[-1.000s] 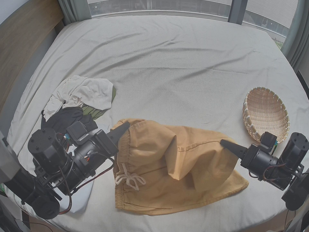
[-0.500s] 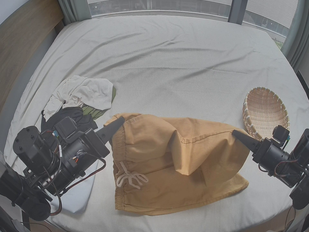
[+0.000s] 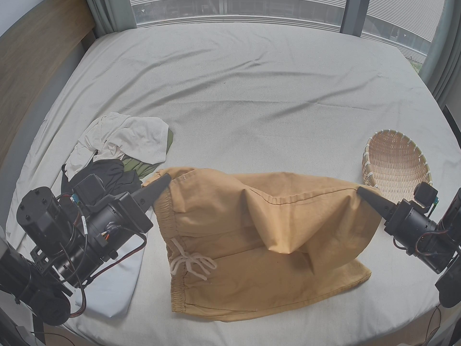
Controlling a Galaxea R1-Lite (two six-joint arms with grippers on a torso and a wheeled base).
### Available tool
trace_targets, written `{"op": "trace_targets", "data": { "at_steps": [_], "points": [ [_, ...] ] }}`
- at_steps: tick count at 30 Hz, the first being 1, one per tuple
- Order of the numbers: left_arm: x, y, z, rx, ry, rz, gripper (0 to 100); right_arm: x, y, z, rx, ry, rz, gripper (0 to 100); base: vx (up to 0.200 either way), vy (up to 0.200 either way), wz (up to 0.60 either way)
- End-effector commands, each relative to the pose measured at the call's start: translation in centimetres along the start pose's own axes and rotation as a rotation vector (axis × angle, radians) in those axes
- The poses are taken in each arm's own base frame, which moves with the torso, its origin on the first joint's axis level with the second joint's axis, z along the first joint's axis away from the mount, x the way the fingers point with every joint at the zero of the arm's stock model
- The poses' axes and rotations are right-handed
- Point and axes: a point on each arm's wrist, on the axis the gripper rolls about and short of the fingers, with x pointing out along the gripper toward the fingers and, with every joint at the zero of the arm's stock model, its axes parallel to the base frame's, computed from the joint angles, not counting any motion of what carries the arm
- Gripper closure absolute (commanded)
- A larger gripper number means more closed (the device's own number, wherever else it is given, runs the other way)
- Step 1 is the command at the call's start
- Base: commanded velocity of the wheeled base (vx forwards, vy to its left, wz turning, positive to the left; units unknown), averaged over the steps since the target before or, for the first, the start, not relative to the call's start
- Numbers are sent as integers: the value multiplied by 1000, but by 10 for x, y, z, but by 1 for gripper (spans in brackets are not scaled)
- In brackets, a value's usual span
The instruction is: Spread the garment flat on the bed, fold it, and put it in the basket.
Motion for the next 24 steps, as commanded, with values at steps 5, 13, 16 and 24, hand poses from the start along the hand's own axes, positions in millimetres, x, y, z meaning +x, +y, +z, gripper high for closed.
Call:
{"op": "trace_targets", "data": {
  "at_steps": [5, 13, 16, 24],
  "points": [
    [-1, 8, 5, 7, -19, 28, 100, -6, -15, 11, -8, -22, -26, 100, 0, 0, 0],
    [-2, 9, 7, 9, -28, 33, 100, -12, -18, 20, -21, -47, -19, 100, 0, 0, 0],
    [-3, 9, 7, 9, -28, 33, 100, -13, -17, 24, -29, -65, -16, 100, 0, 0, 0],
    [-7, 7, 14, 18, -8, -39, 100, -15, -15, 27, -37, -77, -7, 100, 0, 0, 0]
  ]
}}
